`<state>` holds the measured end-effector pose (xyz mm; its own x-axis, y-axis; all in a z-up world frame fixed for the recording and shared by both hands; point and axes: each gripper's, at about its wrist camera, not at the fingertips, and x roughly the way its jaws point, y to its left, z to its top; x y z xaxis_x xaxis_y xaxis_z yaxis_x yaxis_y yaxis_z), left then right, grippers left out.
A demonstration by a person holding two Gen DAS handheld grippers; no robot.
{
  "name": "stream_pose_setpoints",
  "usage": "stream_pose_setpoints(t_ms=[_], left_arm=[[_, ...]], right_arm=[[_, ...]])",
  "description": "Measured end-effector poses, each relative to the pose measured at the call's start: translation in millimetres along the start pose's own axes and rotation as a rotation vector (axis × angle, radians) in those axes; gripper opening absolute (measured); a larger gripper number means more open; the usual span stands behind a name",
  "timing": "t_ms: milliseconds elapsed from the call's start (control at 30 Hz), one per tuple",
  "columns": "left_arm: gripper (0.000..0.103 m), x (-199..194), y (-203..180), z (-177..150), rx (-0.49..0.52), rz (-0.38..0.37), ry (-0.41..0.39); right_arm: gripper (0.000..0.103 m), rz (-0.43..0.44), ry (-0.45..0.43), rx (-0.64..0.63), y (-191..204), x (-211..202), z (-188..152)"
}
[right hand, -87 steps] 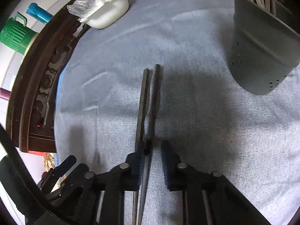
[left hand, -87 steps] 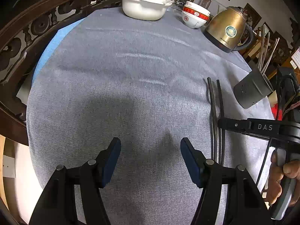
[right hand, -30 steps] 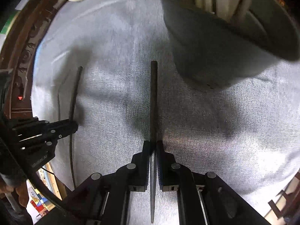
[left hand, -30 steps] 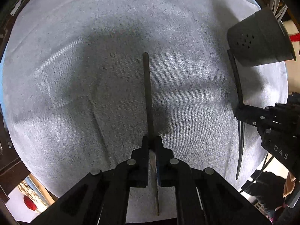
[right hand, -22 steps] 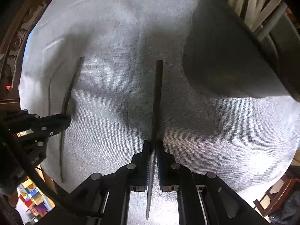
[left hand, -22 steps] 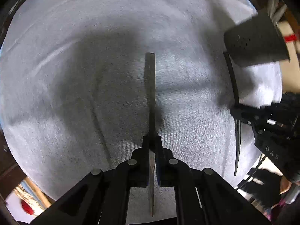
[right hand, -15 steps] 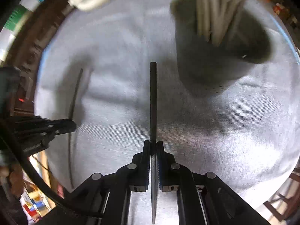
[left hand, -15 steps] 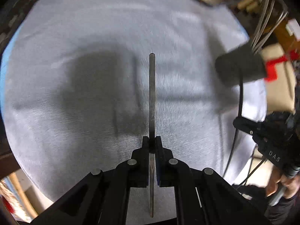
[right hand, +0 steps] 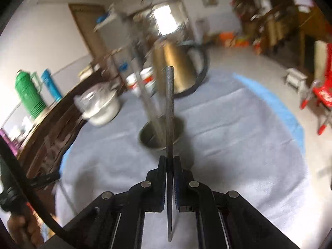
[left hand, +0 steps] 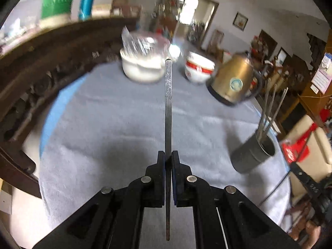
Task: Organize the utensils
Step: 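Lift the held chopsticks with both grippers and carry them toward the grey holder, then lower both held chopsticks into the grey holder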
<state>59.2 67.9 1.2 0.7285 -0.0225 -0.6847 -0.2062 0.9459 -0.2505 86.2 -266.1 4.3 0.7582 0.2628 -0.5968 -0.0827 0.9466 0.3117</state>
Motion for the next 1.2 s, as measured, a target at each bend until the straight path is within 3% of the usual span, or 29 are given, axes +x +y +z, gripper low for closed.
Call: stream_pose_setpoints(t_ms=[200, 367, 1200], left_arm=[[0.006, -5.3, 3.0, -19.6, 0.003, 0.036, -0.092], [0.006, -10.3, 4.1, -22.3, 0.0, 0.035, -0.12], [0.006, -51.1, 17.1, -21.0, -0.1, -0.064, -0.139]], right_arm=[[0.007, -0.037, -0.077, -0.002, -4.8, -7.0, -6.1], [0.007, -0.045, -0.103, -0.066, 7.6, -11.6, -12.1], [0.007, -0.029, -0.129, -0.033, 2.5, -35.7, -12.4]])
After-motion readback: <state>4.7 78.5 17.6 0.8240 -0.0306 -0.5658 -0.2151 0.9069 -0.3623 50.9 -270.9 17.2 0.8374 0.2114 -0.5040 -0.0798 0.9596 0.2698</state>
